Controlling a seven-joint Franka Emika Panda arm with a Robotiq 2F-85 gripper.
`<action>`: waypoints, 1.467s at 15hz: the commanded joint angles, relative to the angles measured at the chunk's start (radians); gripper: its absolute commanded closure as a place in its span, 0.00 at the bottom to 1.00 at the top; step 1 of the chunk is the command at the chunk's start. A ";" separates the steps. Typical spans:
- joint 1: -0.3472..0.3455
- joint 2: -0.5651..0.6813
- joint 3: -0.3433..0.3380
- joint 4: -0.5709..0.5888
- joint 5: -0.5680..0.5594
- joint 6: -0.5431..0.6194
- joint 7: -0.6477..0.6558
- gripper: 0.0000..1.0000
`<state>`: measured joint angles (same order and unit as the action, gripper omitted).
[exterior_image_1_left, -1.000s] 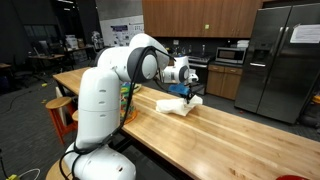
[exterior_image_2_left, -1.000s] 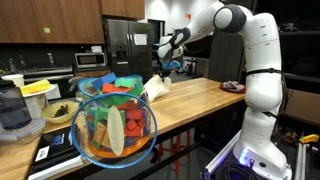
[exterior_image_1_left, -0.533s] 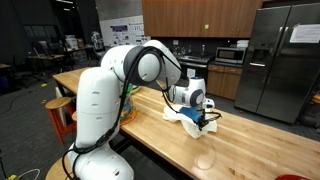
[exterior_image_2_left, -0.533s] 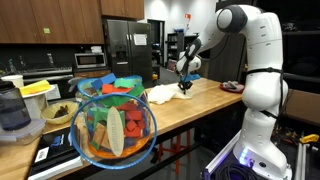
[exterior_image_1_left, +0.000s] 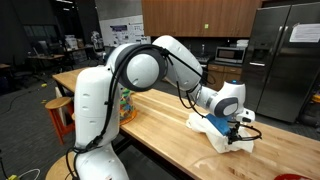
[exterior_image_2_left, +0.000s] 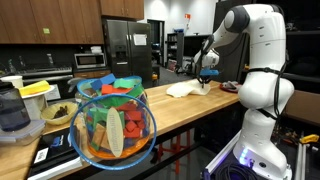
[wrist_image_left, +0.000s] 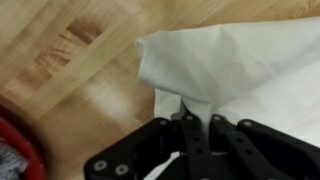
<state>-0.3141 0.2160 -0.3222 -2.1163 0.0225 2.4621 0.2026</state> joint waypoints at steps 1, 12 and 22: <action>0.002 0.034 0.014 0.145 0.046 -0.086 0.009 0.99; 0.275 -0.043 0.164 0.039 -0.193 -0.028 0.124 0.99; 0.378 -0.077 0.243 -0.253 -0.358 0.097 0.136 0.99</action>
<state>0.1193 0.1823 -0.0335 -2.2664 -0.3056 2.5099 0.3622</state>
